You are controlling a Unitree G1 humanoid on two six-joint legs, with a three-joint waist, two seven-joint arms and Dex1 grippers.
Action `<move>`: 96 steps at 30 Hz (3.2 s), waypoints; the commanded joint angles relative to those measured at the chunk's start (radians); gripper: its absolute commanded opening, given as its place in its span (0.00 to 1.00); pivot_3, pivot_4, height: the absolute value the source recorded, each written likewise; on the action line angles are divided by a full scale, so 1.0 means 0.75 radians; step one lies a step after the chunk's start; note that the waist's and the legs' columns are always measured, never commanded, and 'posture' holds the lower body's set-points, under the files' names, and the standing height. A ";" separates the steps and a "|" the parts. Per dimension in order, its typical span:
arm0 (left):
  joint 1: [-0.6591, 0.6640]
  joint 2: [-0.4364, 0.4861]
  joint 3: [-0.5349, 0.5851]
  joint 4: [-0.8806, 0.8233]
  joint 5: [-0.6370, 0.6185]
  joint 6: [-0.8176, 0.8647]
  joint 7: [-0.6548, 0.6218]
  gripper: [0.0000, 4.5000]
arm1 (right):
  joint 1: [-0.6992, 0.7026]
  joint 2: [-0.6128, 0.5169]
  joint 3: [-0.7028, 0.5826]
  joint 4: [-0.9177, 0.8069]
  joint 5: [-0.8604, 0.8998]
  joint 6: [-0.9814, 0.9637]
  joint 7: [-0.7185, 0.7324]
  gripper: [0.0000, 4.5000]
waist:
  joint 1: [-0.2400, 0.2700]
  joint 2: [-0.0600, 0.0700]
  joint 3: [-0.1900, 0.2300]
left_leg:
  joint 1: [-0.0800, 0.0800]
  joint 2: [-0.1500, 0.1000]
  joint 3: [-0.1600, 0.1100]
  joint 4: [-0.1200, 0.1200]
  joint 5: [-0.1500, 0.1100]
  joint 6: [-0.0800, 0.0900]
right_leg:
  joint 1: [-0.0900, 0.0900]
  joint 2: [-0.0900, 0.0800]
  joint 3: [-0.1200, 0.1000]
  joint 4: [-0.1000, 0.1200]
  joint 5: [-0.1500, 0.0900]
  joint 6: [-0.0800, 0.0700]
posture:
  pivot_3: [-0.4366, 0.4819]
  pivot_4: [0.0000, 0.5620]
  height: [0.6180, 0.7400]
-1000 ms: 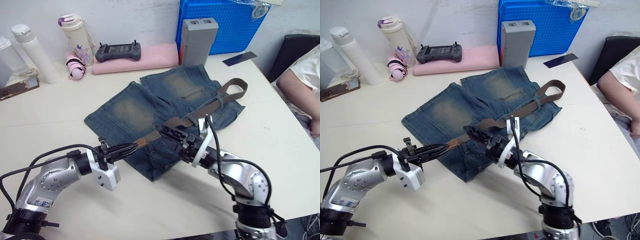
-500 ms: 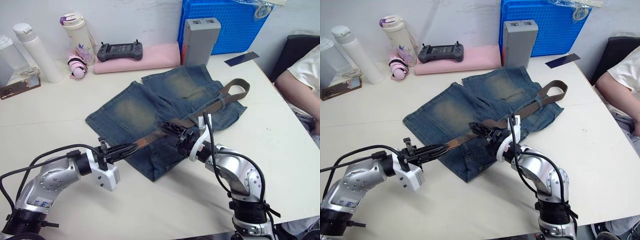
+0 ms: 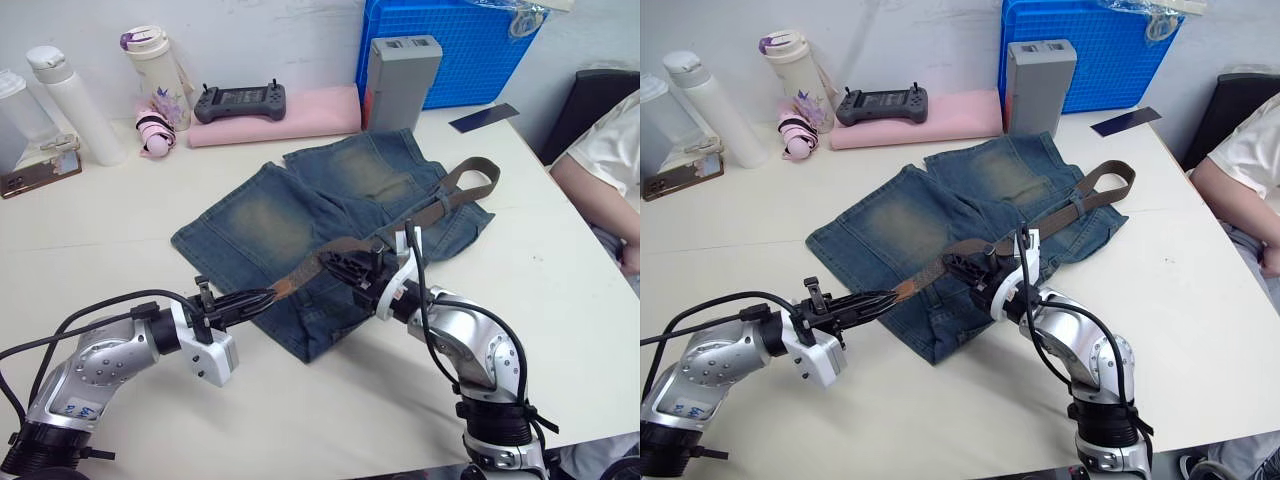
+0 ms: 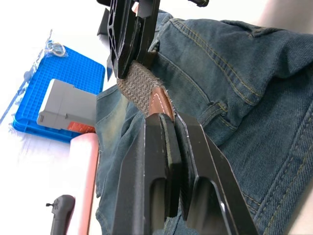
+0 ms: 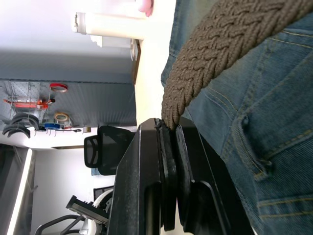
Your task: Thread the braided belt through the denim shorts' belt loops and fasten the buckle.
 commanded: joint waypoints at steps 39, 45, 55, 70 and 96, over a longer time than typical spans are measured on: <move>0.223 0.003 0.168 -0.203 -0.502 0.699 -0.337 0.69 | 0.078 -0.126 -0.126 0.187 -0.646 0.023 0.588 0.00 | 0.005 0.002 0.001 | 0.001 0.000 0.000 -0.001 0.000 0.000 | 0.001 0.000 0.001 -0.004 0.000 0.000 | 0.48 0.27 0.75; 0.218 -0.009 0.175 -0.207 -0.492 0.700 -0.335 0.69 | 0.056 -0.122 -0.134 0.198 -0.690 0.049 0.623 0.00 | 0.001 0.002 0.001 | 0.001 0.000 0.000 -0.001 0.000 0.000 | 0.000 0.000 0.001 -0.005 0.000 0.000 | 0.48 0.27 0.75; 0.216 -0.011 0.176 -0.208 -0.471 0.684 -0.336 0.69 | 0.020 -0.018 0.031 0.127 -0.869 0.103 0.646 0.00 | 0.002 0.002 0.001 | 0.001 0.001 0.000 -0.001 0.000 0.000 | 0.000 0.001 0.001 -0.004 0.000 0.000 | 0.48 0.27 0.75; -0.023 -0.030 -0.021 0.229 0.209 -0.095 -0.113 0.69 | -0.046 0.055 0.115 0.244 -1.086 0.251 0.737 0.00 | -0.005 0.002 -0.001 | 0.002 0.000 0.001 -0.001 0.000 -0.001 | 0.000 0.001 0.001 -0.004 0.000 0.000 | 0.48 0.27 0.75; -0.216 -0.055 -0.181 0.476 0.412 -0.257 0.156 0.53 | -0.045 0.140 0.046 0.219 -1.190 0.344 0.767 0.00 | -0.032 0.002 -0.002 | 0.003 0.001 0.000 -0.001 0.000 -0.002 | 0.000 0.001 0.001 0.001 0.000 0.000 | 0.48 0.27 0.75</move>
